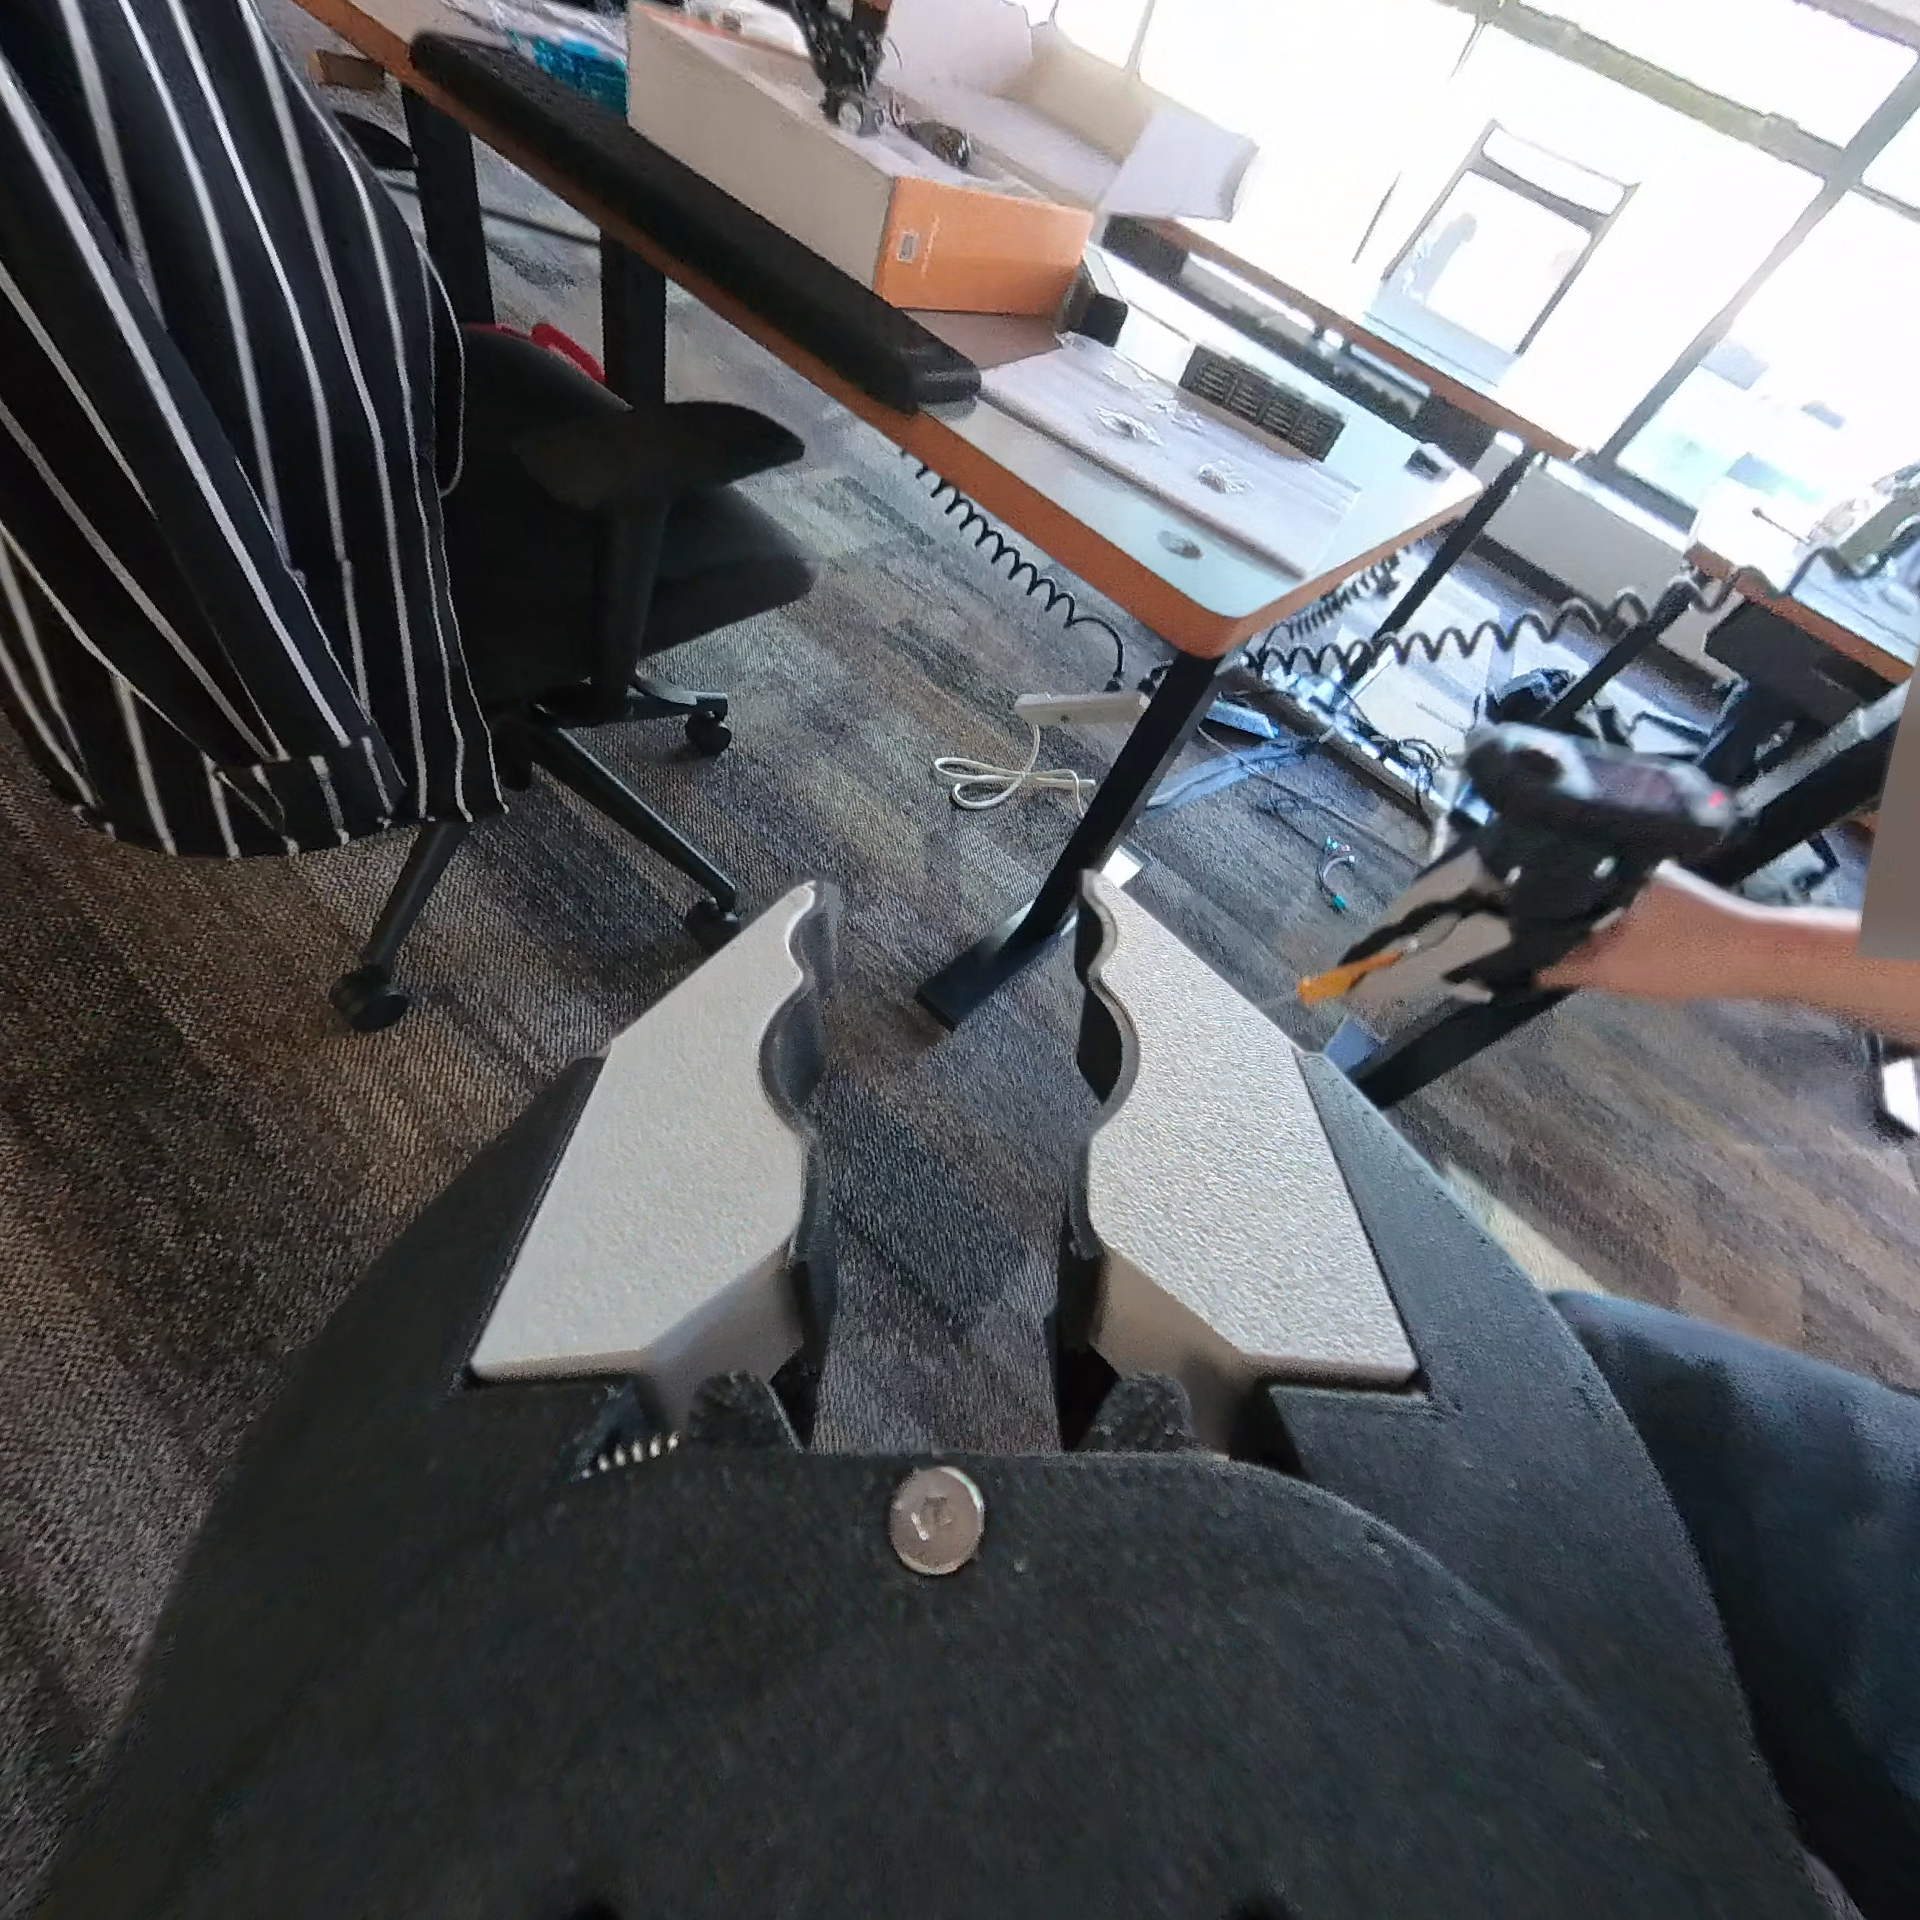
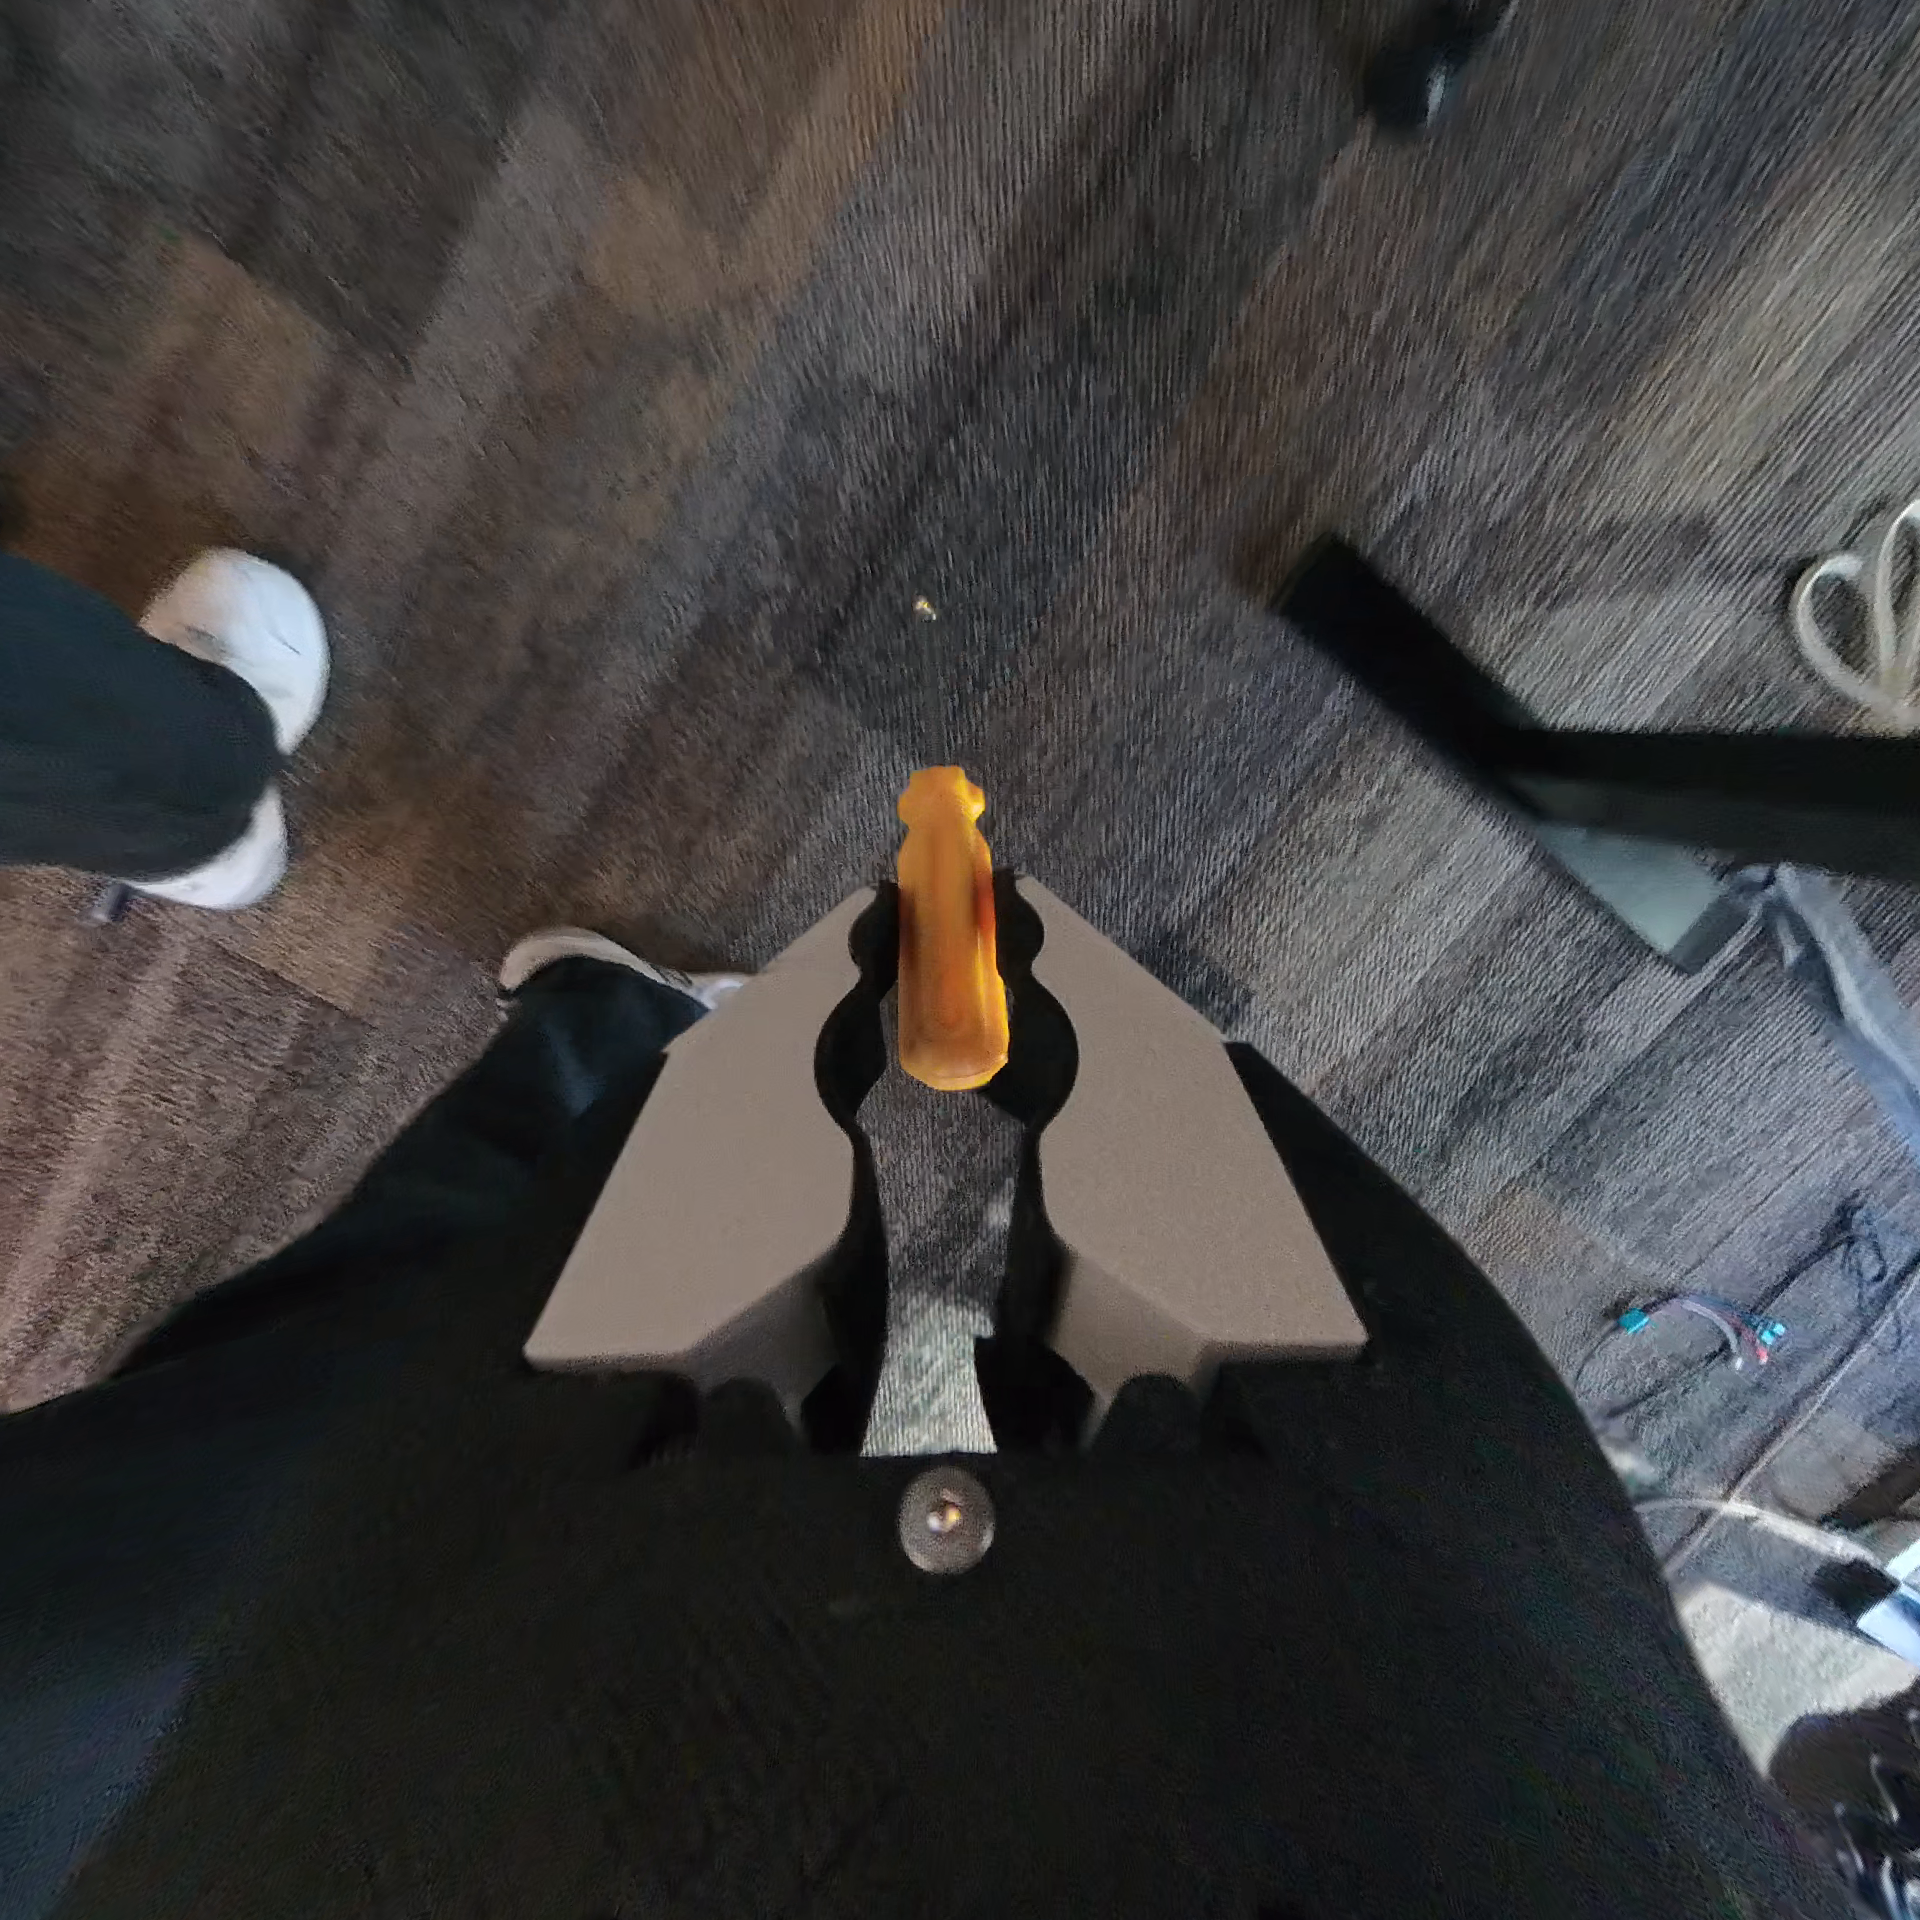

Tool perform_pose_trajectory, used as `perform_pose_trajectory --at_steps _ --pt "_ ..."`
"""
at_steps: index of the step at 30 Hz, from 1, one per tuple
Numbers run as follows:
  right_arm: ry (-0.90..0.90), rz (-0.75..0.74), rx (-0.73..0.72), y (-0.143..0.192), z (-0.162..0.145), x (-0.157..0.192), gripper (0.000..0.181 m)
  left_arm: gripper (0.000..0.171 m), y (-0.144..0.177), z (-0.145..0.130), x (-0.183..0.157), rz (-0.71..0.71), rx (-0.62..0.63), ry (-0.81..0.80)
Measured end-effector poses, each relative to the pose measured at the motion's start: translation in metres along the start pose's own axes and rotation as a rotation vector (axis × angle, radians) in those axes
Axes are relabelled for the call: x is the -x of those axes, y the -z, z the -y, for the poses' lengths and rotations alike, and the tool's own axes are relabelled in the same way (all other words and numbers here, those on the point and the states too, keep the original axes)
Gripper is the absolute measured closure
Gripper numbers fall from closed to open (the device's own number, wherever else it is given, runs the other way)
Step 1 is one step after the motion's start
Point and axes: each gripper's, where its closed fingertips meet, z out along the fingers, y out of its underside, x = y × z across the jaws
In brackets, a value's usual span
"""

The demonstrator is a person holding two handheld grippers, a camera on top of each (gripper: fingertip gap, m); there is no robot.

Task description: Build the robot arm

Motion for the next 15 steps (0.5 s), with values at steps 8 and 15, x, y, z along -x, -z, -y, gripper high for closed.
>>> perform_pose_trajectory --at_steps 8,15 --pt "0.065 -0.011 -0.309 0.180 0.142 0.062 0.163 0.122 0.052 0.054 -0.022 -0.042 -0.013 -0.081" --pt "0.071 -0.045 -0.539 0.331 0.220 0.115 0.163 0.120 0.084 0.146 -0.079 -0.235 -0.117 -0.149"
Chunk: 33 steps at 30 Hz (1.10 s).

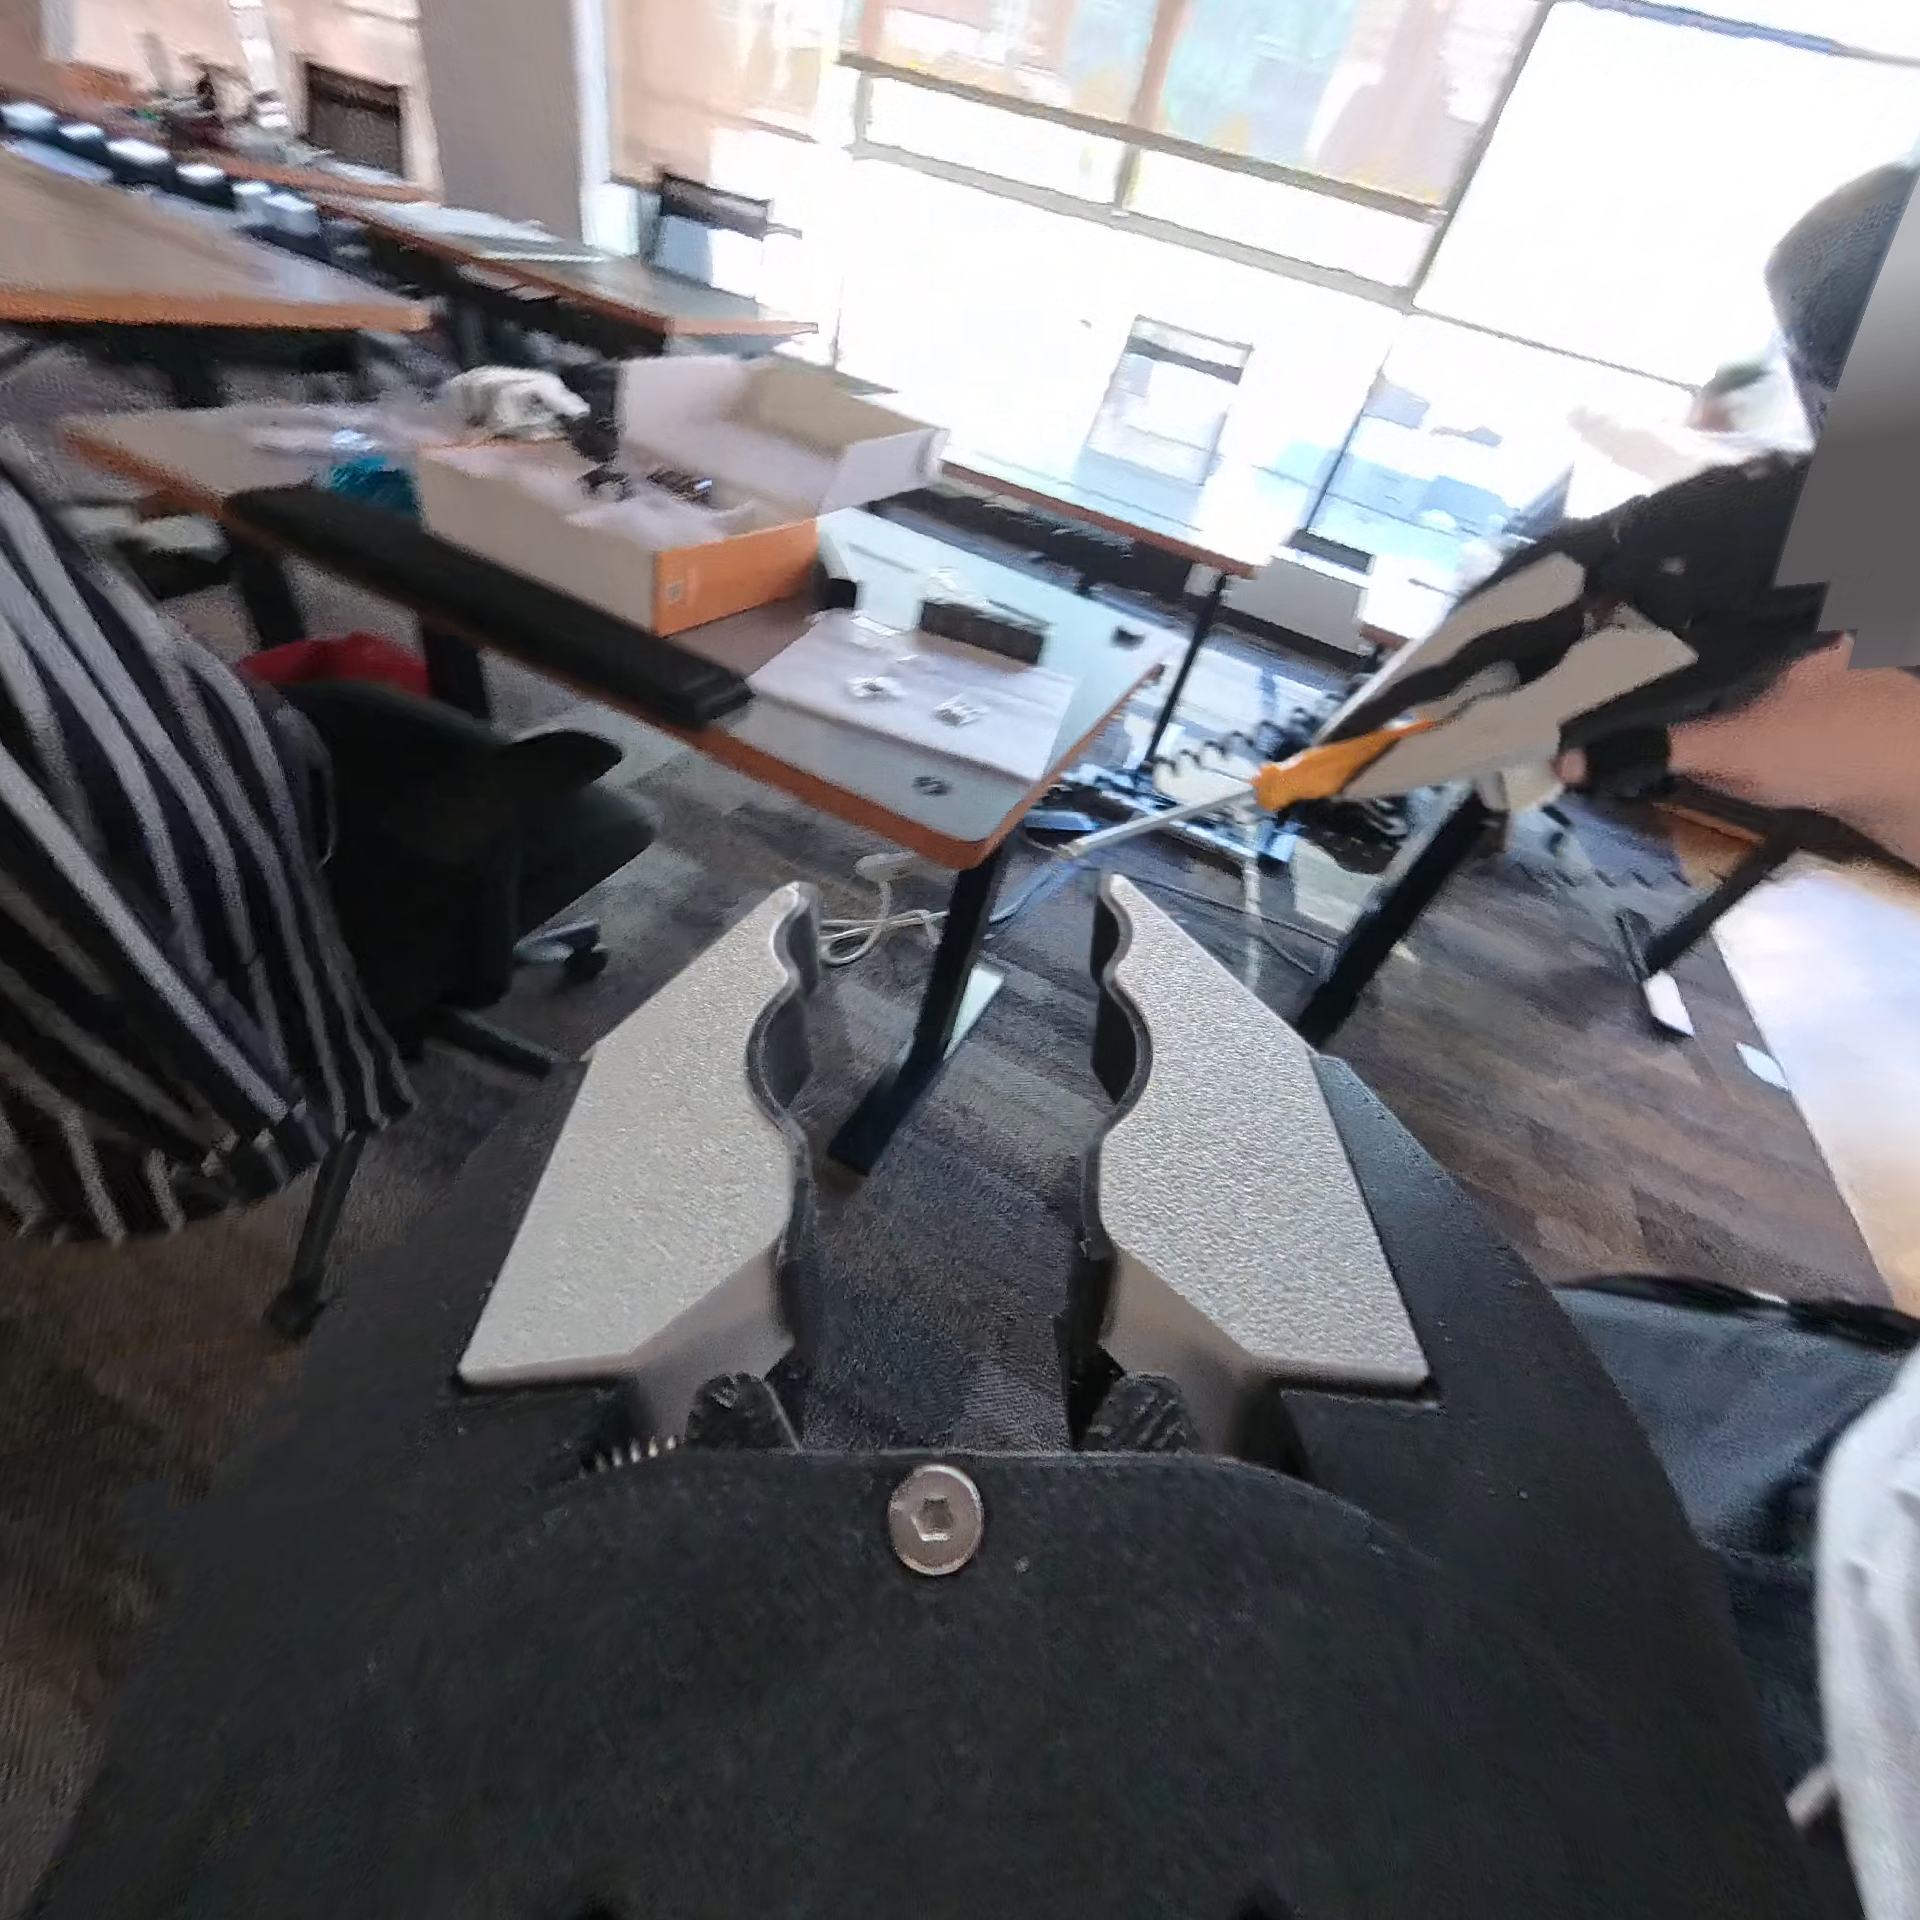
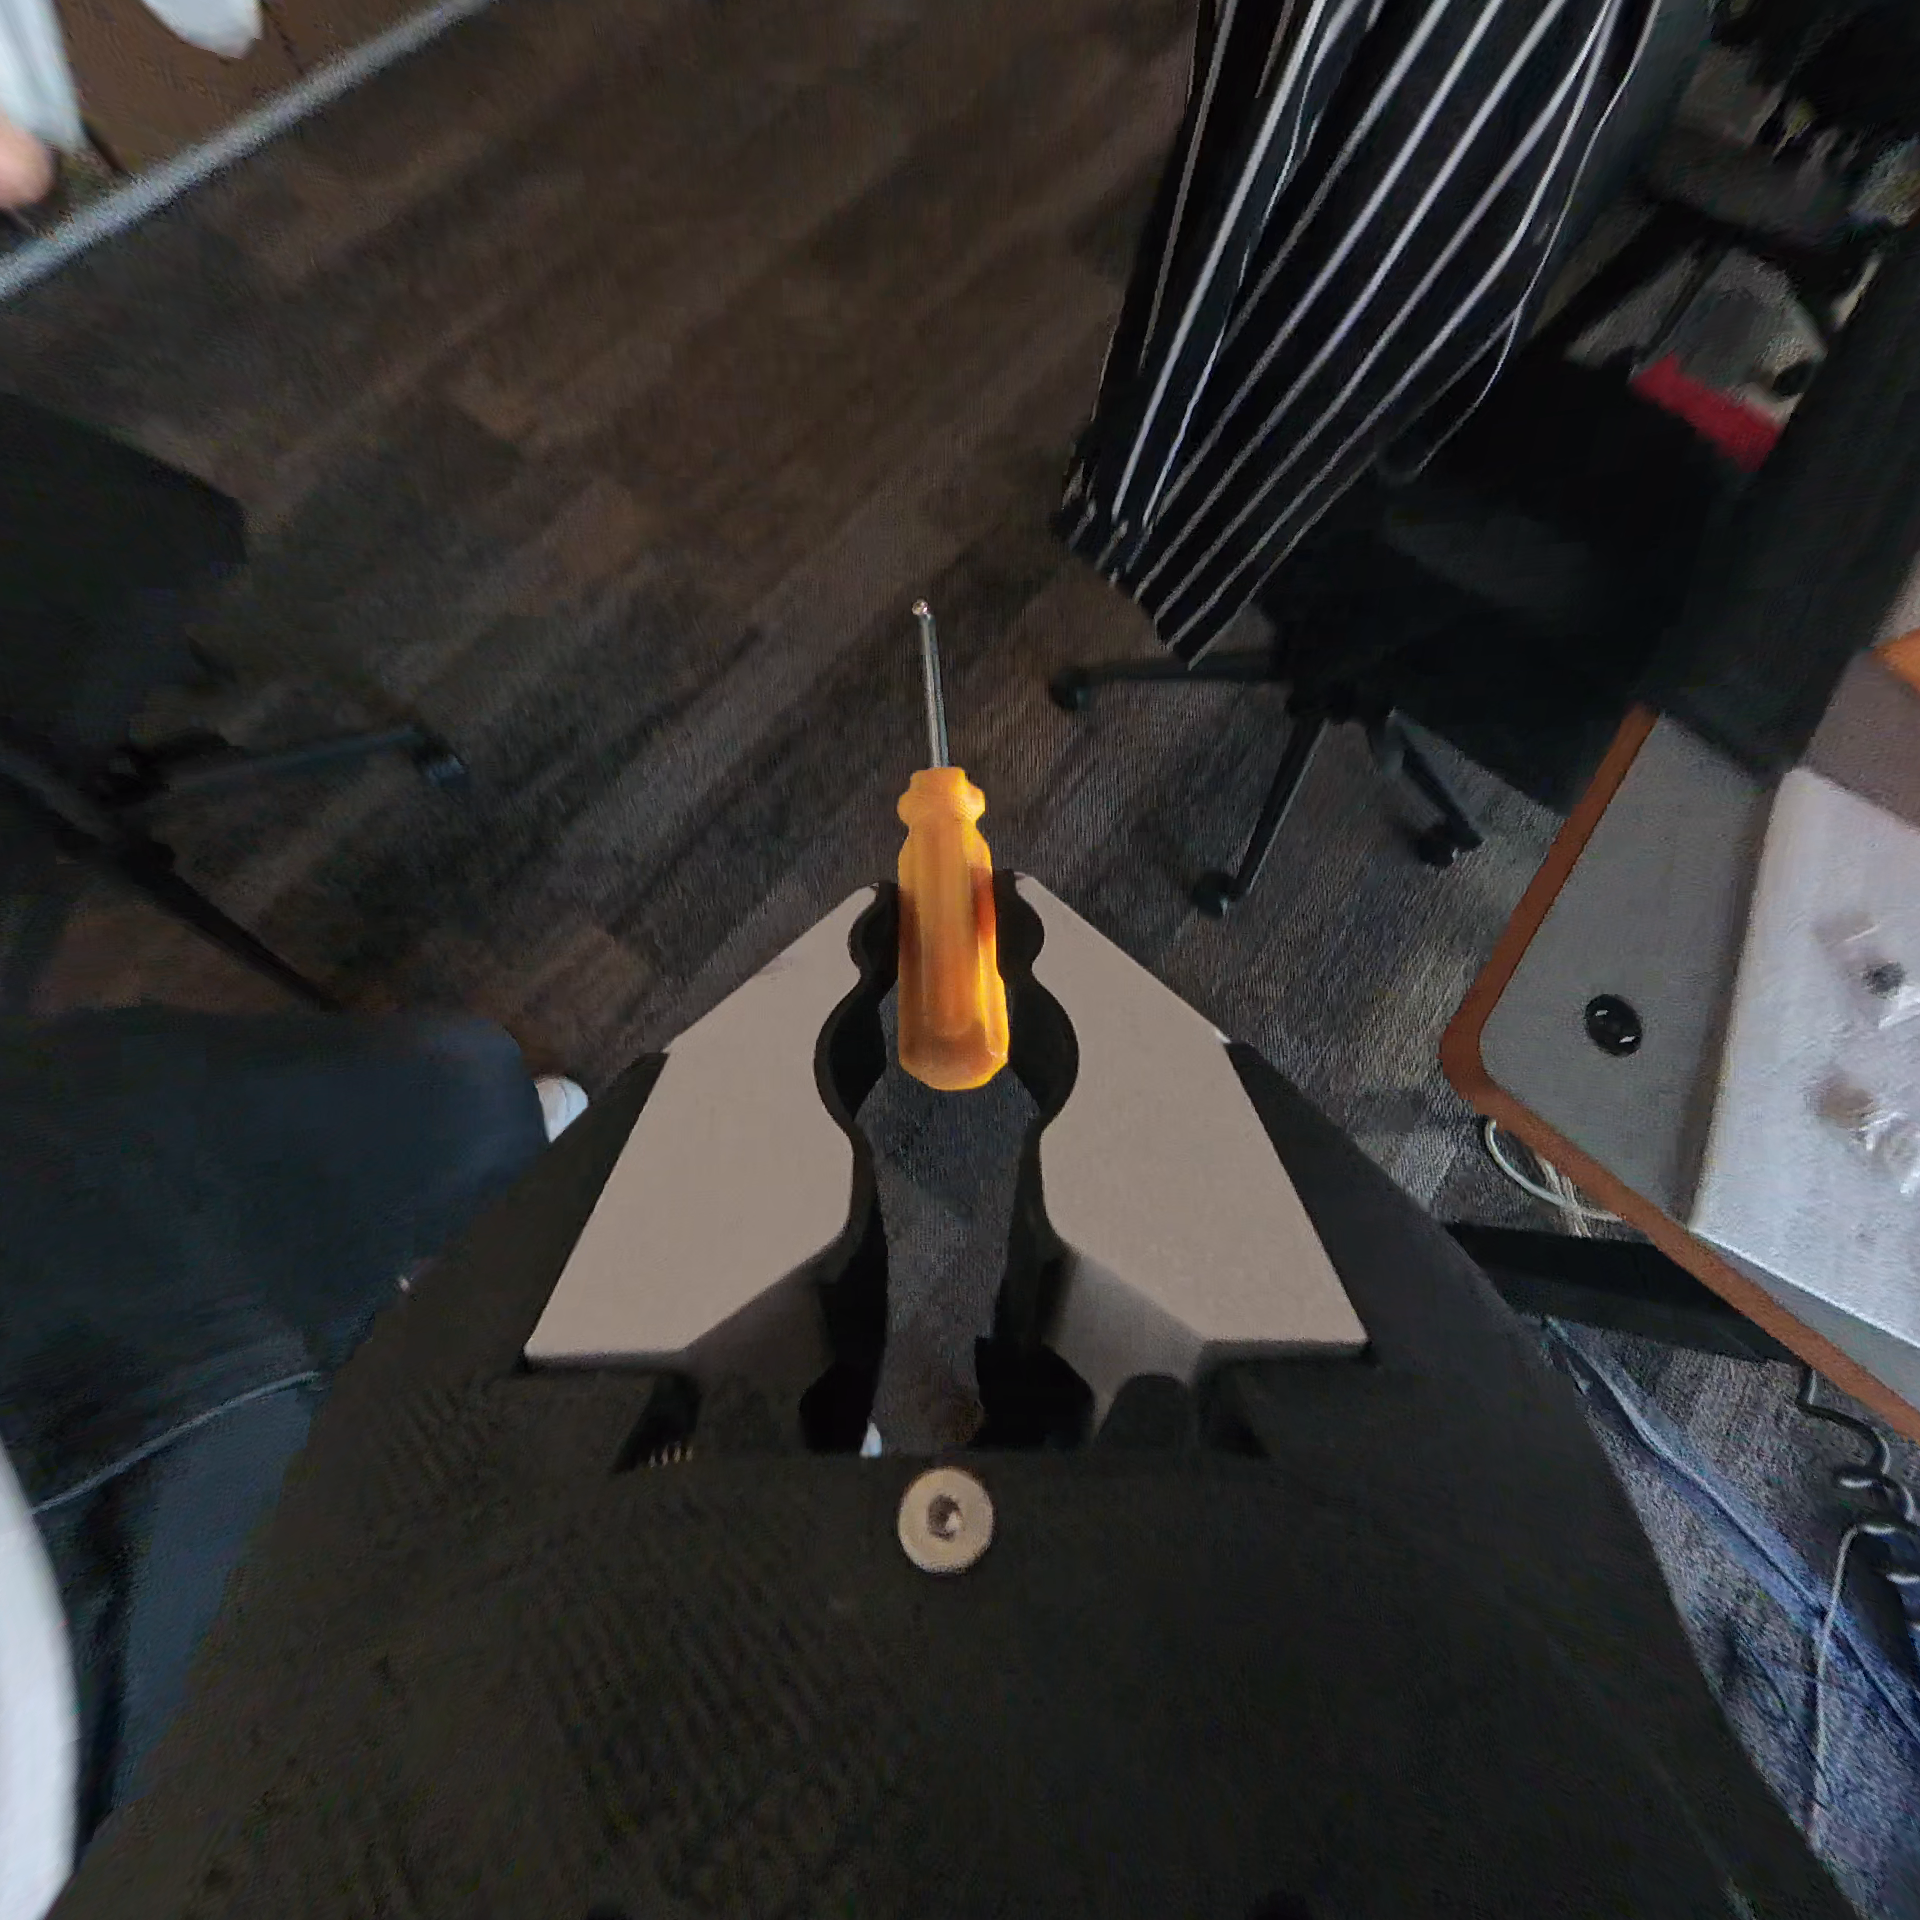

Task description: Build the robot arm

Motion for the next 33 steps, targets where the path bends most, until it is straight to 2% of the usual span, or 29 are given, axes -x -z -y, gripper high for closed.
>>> perform_pose_trajectory --at_steps 3,6,10,13,18,20,23,25,26,28,31,33 --pt "-0.066 -0.009 -0.080 0.052 0.043 0.012 0.163 0.127 -0.013 0.032 -0.035 -0.150 0.045 -0.073" --pt "-0.164 -0.068 -0.161 0.117 0.072 0.017 0.163 0.134 -0.033 0.066 -0.083 -0.333 0.061 -0.099" --pt "-0.315 -0.192 -0.248 0.212 0.079 0.021 0.163 0.135 -0.069 0.096 -0.160 -0.566 0.072 -0.134" --pt "-0.385 -0.344 -0.280 0.283 0.058 0.021 0.164 0.135 -0.102 0.110 -0.226 -0.730 0.052 -0.183" --pt "-0.440 -0.588 -0.265 0.381 -0.003 0.025 0.164 0.136 -0.158 0.115 -0.344 -1.002 0.077 -0.185" --pt "-0.440 -0.675 -0.249 0.416 -0.029 0.025 0.164 0.142 -0.181 0.125 -0.386 -1.077 0.092 -0.119" --pt "-0.463 -0.769 -0.231 0.462 -0.067 0.025 0.164 0.143 -0.201 0.148 -0.442 -1.297 0.201 0.133" --pt "-0.471 -0.798 -0.229 0.485 -0.089 0.025 0.164 0.144 -0.210 0.152 -0.469 -1.425 0.307 0.227" --pt "-0.466 -0.796 -0.236 0.492 -0.097 0.027 0.164 0.144 -0.214 0.148 -0.480 -1.466 0.364 0.226" --pt "-0.462 -0.798 -0.245 0.504 -0.110 0.027 0.164 0.143 -0.220 0.132 -0.494 -1.526 0.443 0.117" --pt "-0.459 -0.794 -0.261 0.510 -0.124 0.024 0.164 0.132 -0.240 0.114 -0.502 -1.500 0.444 -0.082" --pt "-0.476 -0.791 -0.278 0.510 -0.130 0.019 0.164 0.132 -0.245 0.113 -0.507 -1.548 0.456 -0.139"
